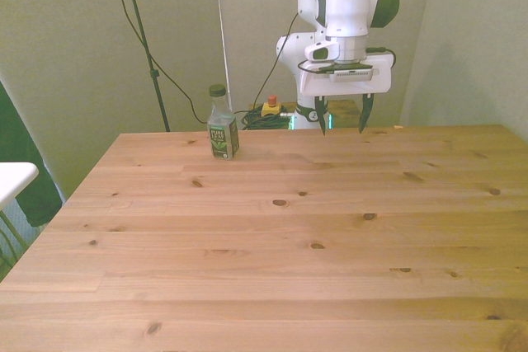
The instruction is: Knock down the bottle
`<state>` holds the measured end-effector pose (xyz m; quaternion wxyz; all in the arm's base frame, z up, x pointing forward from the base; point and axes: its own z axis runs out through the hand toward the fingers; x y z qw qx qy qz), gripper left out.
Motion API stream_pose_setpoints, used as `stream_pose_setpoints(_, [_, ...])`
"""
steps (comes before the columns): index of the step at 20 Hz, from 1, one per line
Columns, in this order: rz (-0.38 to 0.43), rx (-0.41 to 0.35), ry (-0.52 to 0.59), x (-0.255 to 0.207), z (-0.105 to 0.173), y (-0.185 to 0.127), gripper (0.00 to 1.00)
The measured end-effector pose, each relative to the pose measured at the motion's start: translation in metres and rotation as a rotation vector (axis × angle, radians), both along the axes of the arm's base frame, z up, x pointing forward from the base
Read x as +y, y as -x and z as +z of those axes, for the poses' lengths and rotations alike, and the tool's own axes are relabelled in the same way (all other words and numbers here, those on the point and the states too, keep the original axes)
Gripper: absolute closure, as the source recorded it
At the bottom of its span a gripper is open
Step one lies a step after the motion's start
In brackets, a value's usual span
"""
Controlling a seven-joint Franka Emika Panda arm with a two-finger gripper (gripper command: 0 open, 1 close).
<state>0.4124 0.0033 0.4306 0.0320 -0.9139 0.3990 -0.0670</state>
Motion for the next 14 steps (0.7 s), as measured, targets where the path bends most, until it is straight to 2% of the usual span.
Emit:
stream_pose_setpoints(4, [0.026, 0.012, 0.012, 0.004, -0.003, 0.006, 0.0])
stream_pose_setpoints(5, [0.037, 0.015, 0.015, 0.008, -0.005, 0.011, 1.0])
stream_pose_setpoints(8, [0.044, 0.01, 0.032, 0.008, -0.007, 0.036, 1.0])
stream_pose_setpoints(14, [-0.021, 0.002, 0.047, -0.027, 0.004, 0.074, 1.0])
